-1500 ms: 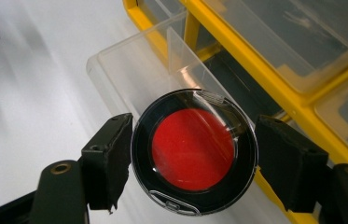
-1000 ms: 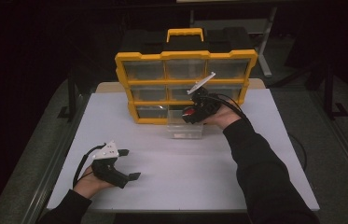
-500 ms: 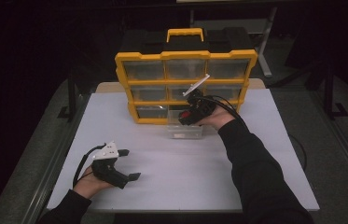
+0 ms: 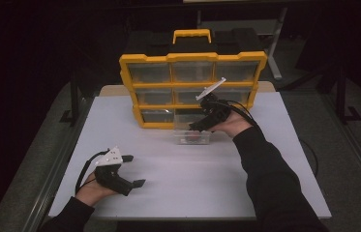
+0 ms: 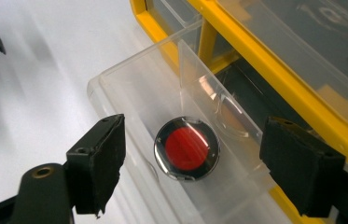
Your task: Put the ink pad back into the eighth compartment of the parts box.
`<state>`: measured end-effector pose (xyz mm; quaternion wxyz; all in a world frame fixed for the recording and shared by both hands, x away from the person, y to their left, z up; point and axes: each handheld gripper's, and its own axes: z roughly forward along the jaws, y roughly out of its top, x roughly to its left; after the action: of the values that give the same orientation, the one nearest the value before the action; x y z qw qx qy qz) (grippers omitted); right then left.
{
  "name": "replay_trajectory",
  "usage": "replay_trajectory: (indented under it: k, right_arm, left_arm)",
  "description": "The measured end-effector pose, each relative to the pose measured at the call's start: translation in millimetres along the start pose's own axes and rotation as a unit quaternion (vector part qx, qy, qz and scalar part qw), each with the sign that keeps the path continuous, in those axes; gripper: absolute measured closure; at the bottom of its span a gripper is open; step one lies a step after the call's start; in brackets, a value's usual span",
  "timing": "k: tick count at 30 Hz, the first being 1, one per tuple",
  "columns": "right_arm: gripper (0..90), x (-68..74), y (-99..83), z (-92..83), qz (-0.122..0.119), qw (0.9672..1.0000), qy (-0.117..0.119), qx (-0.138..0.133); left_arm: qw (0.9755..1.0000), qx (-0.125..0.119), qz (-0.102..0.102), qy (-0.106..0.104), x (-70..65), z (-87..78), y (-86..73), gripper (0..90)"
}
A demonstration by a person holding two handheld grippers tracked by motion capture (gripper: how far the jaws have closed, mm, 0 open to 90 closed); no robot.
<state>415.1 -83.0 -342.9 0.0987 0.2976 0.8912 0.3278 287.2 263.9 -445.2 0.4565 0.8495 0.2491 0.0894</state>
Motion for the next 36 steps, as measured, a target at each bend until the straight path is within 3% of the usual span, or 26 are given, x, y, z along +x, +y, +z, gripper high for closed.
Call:
replay_trajectory:
  k: [16,30,36]
  right_arm:
    - [12.8,4.8,-41.5,-23.5,0.013,0.9996,-0.010,-0.025]
    - [2.5,13.8,-76.5,-20.0,0.020,0.9994,-0.022,-0.017]
    - [0.0,19.2,-94.6,-17.0,0.025,0.9986,-0.037,-0.029]
  left_arm:
    - [1.0000,0.002,0.000,0.002,-0.6,-0.7,-1.1,0.0]
    - [1.0000,0.004,0.000,0.003,-0.8,-0.4,-1.7,0.0]
    - [1.0000,0.004,-0.001,0.004,-0.6,-0.3,-1.9,0.0]
